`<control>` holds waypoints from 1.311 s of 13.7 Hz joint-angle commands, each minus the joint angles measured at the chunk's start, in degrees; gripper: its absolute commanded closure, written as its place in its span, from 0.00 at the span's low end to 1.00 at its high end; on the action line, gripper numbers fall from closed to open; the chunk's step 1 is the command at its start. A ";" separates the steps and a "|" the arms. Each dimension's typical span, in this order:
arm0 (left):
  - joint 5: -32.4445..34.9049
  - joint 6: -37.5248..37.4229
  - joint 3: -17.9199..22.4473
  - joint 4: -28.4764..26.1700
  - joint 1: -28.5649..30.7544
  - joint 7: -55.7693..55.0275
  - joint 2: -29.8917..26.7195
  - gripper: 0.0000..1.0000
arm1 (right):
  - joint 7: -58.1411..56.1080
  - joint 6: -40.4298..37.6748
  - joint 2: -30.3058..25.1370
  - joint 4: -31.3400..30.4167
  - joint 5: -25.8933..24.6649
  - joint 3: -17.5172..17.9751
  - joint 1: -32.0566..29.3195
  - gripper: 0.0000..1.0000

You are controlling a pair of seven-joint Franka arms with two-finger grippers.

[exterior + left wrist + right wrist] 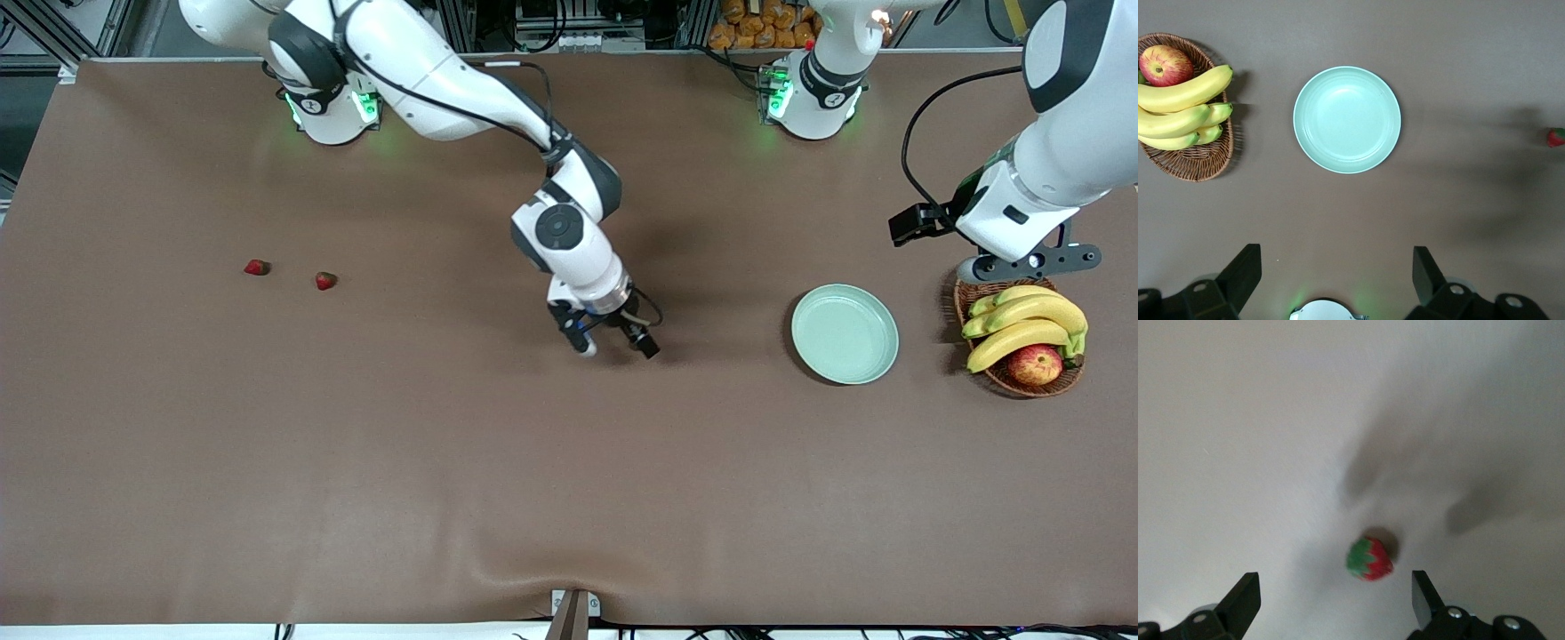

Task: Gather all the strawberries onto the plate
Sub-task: 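Carry the strawberry with the right gripper to mid-table and release it, then reach the left gripper to the strawberry while the right gripper returns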

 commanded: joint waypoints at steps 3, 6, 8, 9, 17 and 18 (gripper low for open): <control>0.17 6.39 -0.52 -6.59 0.16 -3.86 -3.30 0.00 | -9.09 -5.07 -2.15 -0.72 -0.35 0.96 -5.27 0.00; 0.17 9.83 -2.62 -8.80 -0.11 -7.11 -3.39 0.00 | -13.42 -10.01 -4.00 -0.72 0.00 1.48 -8.79 0.00; 0.17 11.33 -4.21 -9.06 -0.20 -11.32 -2.61 0.00 | -13.69 -12.11 -4.53 -0.72 0.01 1.93 -10.46 0.00; 0.17 11.77 -5.09 -9.06 -0.20 -12.55 -2.25 0.00 | -14.04 -13.43 -5.14 -0.72 -0.08 1.93 -11.16 0.00; 0.52 14.41 -7.55 -9.33 -0.28 -16.78 0.12 0.00 | -30.45 -32.16 -14.62 -6.32 -0.43 1.49 -20.39 0.00; 0.53 14.58 -7.56 -9.50 -0.28 -16.79 0.47 0.00 | -33.52 -32.16 -17.08 -9.74 -0.52 1.49 -21.71 0.00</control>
